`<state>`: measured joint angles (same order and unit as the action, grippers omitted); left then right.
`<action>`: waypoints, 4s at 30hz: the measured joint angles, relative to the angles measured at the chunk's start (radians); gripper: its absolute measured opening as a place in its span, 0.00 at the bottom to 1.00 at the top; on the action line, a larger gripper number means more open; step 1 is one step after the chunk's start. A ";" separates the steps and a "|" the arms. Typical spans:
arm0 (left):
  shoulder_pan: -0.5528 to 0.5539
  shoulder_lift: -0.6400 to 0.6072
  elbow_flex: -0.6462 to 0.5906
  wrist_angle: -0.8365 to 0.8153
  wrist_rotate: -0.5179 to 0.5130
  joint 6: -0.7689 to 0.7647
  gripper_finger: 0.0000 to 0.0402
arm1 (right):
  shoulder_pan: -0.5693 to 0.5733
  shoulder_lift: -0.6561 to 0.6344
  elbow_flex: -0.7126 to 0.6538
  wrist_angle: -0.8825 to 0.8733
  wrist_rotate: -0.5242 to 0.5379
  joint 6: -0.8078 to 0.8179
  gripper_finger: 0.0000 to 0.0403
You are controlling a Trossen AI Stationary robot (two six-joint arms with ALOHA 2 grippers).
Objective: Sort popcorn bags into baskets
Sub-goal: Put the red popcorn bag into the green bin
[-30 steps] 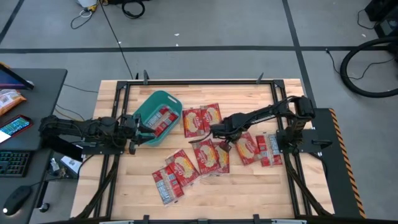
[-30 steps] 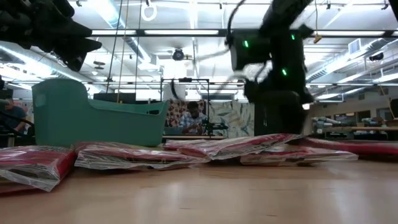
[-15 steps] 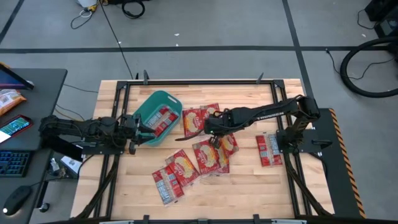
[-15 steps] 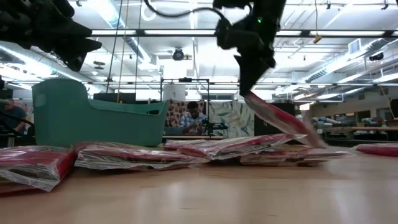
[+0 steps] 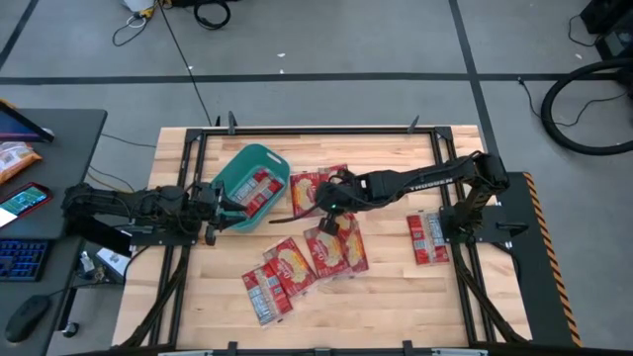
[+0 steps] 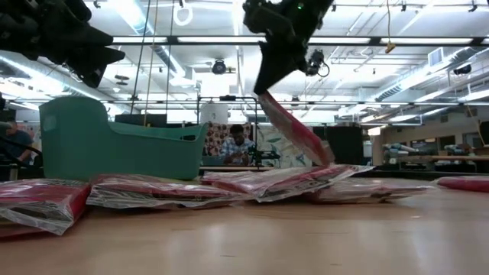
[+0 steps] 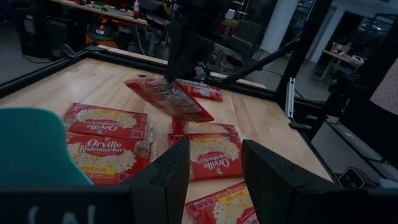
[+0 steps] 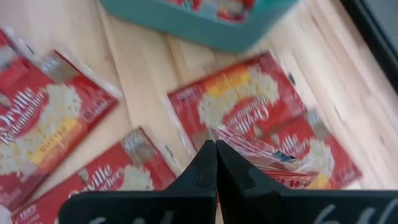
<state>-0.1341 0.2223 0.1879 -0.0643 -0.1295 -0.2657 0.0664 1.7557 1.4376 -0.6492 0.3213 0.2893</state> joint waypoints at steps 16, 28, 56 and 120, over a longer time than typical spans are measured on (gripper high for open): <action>-0.002 -0.001 0.037 0.005 0.000 0.046 0.37 | 0.000 -0.025 0.001 0.298 0.051 -0.251 0.00; -0.002 -0.009 0.035 0.044 -0.002 0.181 0.37 | -0.004 -0.030 0.020 0.451 0.019 -0.338 0.00; -0.028 -0.076 0.037 0.075 -0.002 0.160 0.37 | -0.111 0.352 0.522 0.568 -0.184 -0.643 0.00; -0.073 -0.170 0.037 -0.039 -0.147 0.146 0.37 | -0.067 0.529 0.751 -0.134 -0.114 -0.510 0.33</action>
<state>-0.2070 0.0521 0.2249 -0.1035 -0.2768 -0.1197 -0.0004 2.2852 2.1883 -0.7833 0.2076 -0.2206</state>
